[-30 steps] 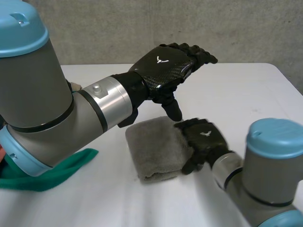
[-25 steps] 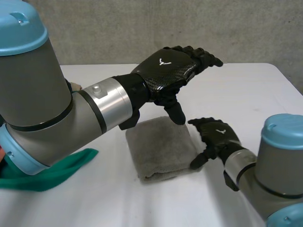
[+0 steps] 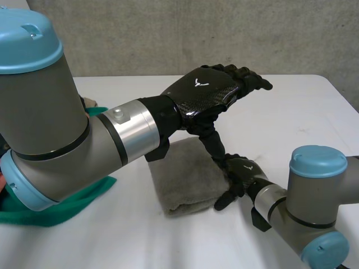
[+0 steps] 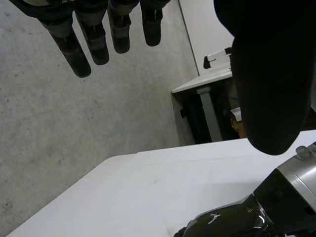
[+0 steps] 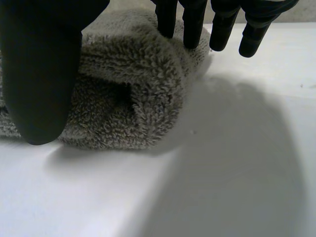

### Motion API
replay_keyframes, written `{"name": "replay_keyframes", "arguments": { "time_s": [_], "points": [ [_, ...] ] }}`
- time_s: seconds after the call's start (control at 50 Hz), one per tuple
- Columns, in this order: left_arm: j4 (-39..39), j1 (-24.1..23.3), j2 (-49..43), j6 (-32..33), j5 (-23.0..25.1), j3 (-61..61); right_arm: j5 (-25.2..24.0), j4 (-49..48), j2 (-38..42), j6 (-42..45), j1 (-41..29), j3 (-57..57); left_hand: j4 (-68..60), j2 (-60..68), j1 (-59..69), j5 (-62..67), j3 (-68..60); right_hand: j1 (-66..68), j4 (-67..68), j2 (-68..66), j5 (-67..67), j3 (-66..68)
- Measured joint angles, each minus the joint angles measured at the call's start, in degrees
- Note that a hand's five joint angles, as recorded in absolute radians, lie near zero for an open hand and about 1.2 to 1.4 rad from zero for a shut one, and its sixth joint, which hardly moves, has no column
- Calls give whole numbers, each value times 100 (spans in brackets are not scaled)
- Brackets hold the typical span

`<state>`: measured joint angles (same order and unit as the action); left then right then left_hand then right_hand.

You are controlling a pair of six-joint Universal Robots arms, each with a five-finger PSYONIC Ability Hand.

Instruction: Fold the laundry.

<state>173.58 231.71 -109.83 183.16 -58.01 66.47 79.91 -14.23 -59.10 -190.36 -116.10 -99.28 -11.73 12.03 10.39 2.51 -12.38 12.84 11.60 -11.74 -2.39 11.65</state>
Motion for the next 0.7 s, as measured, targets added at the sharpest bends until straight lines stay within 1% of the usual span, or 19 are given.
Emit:
{"name": "replay_keyframes", "arguments": {
  "time_s": [0.08,0.12,0.14,0.16,0.18,0.2,0.22,0.24,0.26,0.28,0.36,0.44,0.52,0.54,0.58,0.6,0.62,0.7],
  "points": [
    [8,6,21,2,-1,66,77,-27,98,3,-120,154,0,0,0,0,0,5,22,-19,-21,21],
    [16,9,32,4,0,97,103,-27,144,7,-155,212,0,0,0,0,0,85,206,-192,-163,200],
    [23,11,40,5,1,116,123,-27,180,9,-175,255,0,0,0,0,0,413,539,-597,-500,543],
    [33,15,49,4,3,140,143,-29,218,9,-192,303,0,0,0,0,0,1213,1290,-1325,-1210,1299],
    [40,18,54,4,4,154,155,-31,242,8,-198,337,0,0,0,0,0,1730,1820,-1979,-1687,1827],
    [54,25,65,0,4,178,174,-41,277,6,-198,397,0,0,0,0,0,2705,3189,-3234,-2790,3189],
    [60,27,68,-1,4,186,180,-45,289,5,-195,420,0,0,0,0,0,3081,3654,-3656,-3293,3634],
    [71,33,75,-5,5,201,198,-56,312,0,-184,470,0,0,0,0,0,3487,4416,-4279,-3965,4309],
    [96,45,87,-13,8,229,205,-62,320,-2,-176,487,0,0,0,0,0,3752,4750,-4540,-4282,4599],
    [109,50,91,-16,9,240,272,-155,348,-29,-83,607,0,0,0,0,0,4396,5546,-5214,-4917,5296],
    [147,69,113,-25,19,275,385,-451,363,-96,229,872,0,0,0,0,0,4521,5679,-5277,-5078,5336],
    [167,86,142,-28,27,288,453,-684,527,-129,715,1452,0,0,0,0,0,4555,5681,-5277,-5140,5336],
    [174,93,168,-29,31,278,530,-580,916,-102,1185,2299,0,0,0,0,0,4555,5681,-5277,-5155,5336],
    [175,94,174,-31,32,270,590,-463,1127,-81,1362,2698,0,0,0,0,0,4555,5682,-5277,-5155,5336],
    [175,94,174,-31,32,270,590,-463,1127,-81,1362,2698,0,0,0,0,0,4555,5682,-5277,-5155,5336],
    [176,94,184,-32,29,252,744,-184,1560,-38,1678,3491,0,0,0,0,0,4555,5682,-5277,-5155,5336],
    [176,94,187,-33,28,242,851,6,1834,-11,1857,3979,0,0,0,0,0,4556,5683,-5280,-5155,5340],
    [171,86,199,-35,29,225,1180,597,2652,62,2376,5436,0,0,0,0,0,4556,5689,-5353,-5156,5419]
  ]
}}
